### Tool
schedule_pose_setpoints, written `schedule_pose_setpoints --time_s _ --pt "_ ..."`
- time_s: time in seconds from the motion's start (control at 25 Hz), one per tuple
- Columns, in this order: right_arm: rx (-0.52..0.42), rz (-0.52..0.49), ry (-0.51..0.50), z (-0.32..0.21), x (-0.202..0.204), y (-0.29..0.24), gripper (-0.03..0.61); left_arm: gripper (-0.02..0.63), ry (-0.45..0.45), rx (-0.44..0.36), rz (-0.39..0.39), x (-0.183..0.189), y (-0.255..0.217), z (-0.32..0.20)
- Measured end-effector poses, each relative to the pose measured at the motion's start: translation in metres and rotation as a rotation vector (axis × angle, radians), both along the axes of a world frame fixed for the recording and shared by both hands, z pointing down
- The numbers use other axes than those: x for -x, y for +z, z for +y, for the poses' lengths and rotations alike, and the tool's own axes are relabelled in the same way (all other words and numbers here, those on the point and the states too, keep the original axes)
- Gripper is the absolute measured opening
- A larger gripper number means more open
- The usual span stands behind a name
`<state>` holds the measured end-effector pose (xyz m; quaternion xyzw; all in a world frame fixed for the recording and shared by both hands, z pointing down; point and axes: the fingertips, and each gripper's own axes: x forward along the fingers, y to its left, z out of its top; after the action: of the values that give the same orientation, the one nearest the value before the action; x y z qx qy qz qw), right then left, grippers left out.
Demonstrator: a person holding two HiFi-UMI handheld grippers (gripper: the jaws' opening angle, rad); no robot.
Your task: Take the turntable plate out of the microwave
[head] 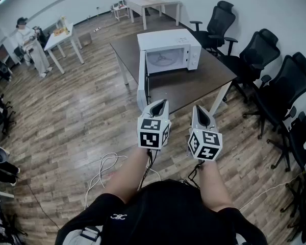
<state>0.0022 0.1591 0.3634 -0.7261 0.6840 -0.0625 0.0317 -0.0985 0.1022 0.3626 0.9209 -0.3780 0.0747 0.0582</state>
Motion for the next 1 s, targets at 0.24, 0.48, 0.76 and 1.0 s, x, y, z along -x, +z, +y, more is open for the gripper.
schedule_pose_setpoints --time_s 0.24,0.48,0.76,1.0 --pt "-0.008 -0.026 -0.045 0.004 -0.014 0.005 0.008 0.008 -0.016 -0.004 -0.004 -0.019 0.005 0.007" --pt "-0.001 -0.010 -0.022 0.009 -0.043 0.013 0.009 0.008 -0.031 0.006 -0.010 -0.040 0.009 0.008" --pt "0.038 -0.003 -0.050 0.012 -0.059 0.027 0.009 0.008 -0.052 0.008 -0.024 -0.063 0.017 0.010" --pt "0.065 -0.030 -0.049 0.011 -0.069 0.042 0.009 0.008 -0.072 0.032 -0.050 -0.065 0.035 0.003"
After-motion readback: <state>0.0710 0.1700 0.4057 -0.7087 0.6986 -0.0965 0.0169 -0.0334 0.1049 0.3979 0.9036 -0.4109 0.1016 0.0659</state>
